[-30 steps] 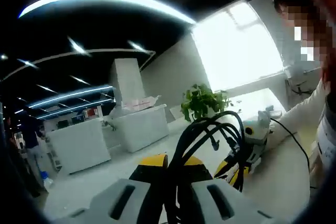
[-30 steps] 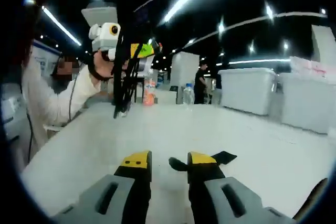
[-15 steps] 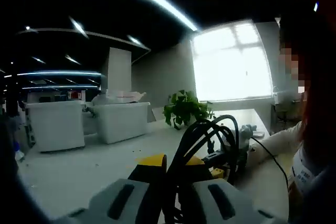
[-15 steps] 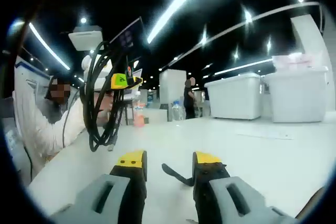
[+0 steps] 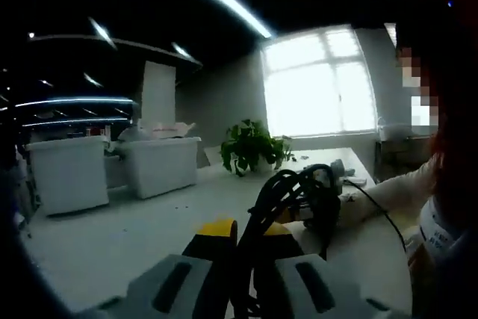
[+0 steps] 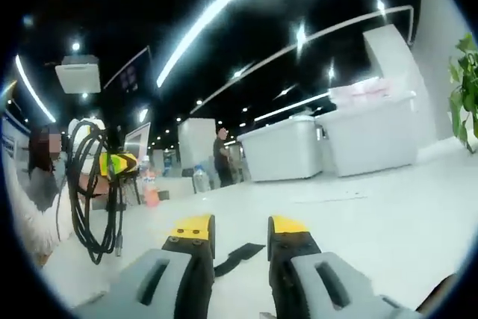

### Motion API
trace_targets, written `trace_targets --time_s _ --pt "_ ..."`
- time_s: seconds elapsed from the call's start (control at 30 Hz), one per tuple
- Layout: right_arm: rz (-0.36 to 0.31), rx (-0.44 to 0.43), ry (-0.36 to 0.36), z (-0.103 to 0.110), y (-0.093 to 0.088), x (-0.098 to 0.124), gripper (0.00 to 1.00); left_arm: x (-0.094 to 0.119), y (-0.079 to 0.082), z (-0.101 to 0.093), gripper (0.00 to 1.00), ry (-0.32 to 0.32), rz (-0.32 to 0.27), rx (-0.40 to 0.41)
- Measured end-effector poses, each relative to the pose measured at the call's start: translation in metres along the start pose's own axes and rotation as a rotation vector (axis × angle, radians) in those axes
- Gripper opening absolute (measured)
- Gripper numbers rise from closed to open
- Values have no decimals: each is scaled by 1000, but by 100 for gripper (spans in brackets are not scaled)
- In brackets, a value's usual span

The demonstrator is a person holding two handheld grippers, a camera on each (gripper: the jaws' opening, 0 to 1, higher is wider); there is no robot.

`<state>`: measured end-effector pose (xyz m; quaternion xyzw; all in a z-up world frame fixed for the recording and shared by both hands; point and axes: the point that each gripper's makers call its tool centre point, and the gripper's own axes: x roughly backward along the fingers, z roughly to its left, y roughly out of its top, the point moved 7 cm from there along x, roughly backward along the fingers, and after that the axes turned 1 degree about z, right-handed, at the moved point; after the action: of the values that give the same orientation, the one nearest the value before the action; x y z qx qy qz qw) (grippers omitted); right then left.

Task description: Coil the Type-C to USB data cable on the desktop and secure it with Velcro straps.

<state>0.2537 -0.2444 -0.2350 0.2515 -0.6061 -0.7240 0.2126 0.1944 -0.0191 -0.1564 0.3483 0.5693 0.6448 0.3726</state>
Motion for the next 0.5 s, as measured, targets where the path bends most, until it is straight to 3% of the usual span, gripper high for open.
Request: trace_targets --time_s 0.13,0.23,0.33,0.5 --pt "-13 13 -36 -3 1 2 24 -2 9 -5 8 -24 -20 -22" --pt "-2 21 -31 -1 0 0 25 -5 8 1 8 -21 -37 20" --pt "26 49 -5 5 -5 -2 25 -8 -2 7 8 -10 -18 57" --pt "42 97 -22 3 -7 -4 29 -17 -9 10 8 17 39 21"
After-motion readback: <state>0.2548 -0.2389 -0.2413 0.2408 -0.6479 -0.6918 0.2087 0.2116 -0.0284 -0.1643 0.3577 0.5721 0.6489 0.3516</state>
